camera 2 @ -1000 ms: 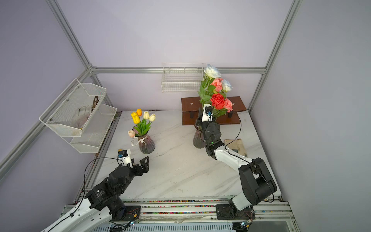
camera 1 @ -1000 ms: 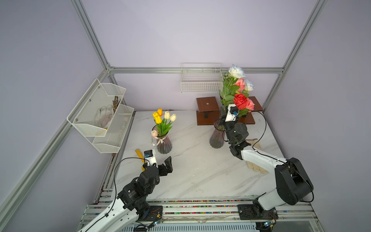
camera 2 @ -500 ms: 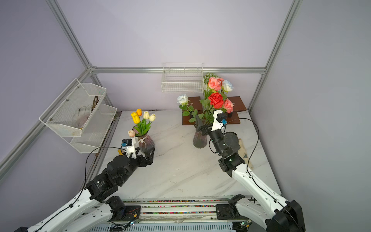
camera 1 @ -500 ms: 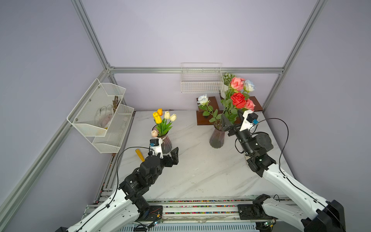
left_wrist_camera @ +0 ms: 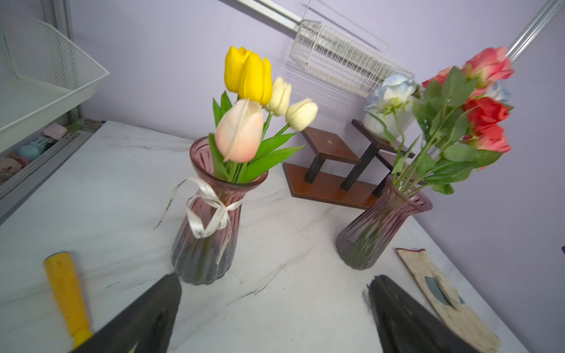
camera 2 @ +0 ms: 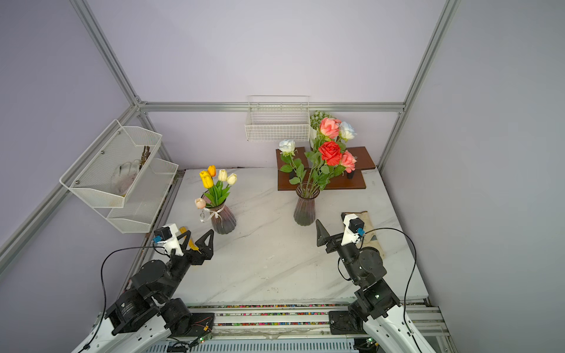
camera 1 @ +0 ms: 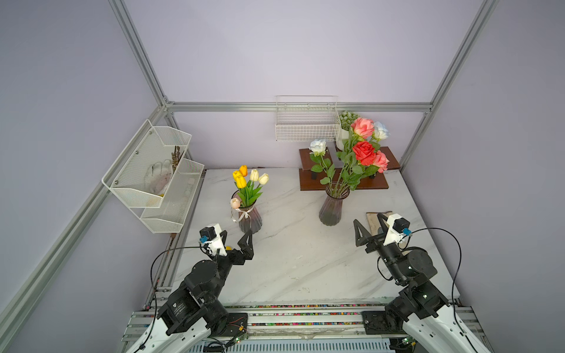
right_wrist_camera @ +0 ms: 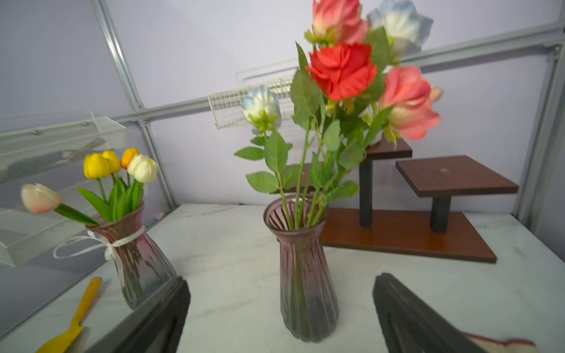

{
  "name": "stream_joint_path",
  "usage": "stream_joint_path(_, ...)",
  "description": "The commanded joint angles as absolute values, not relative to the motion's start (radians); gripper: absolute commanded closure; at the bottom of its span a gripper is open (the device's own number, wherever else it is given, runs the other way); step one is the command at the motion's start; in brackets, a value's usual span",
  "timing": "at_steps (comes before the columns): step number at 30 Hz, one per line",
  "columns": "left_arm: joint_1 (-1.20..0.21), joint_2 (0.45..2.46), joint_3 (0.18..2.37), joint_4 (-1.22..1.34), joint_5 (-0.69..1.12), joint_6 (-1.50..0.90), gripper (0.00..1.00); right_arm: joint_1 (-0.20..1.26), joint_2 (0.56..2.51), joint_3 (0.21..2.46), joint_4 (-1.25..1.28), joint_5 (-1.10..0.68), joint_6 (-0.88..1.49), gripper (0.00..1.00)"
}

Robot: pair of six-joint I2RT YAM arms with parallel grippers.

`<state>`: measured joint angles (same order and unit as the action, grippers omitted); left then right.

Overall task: Arrange the flowers in different vases according to their variety
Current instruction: Reset both arms

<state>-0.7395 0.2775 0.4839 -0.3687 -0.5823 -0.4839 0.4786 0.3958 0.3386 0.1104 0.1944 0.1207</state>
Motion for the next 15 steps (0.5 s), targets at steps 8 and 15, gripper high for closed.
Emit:
stream_joint_path(8, -0.248, 0.476, 0.346, -0.176, -0.426, -0.451, 0.0, 0.382, 0.791, 0.249, 0.466, 0.371, 0.116, 0.01)
stream_joint_path(15, 0.124, 0.742, 0.329, 0.022, -0.129, -0.45, 0.0, 0.182, 0.973, 0.219, 0.723, 0.286, 0.127, 0.01)
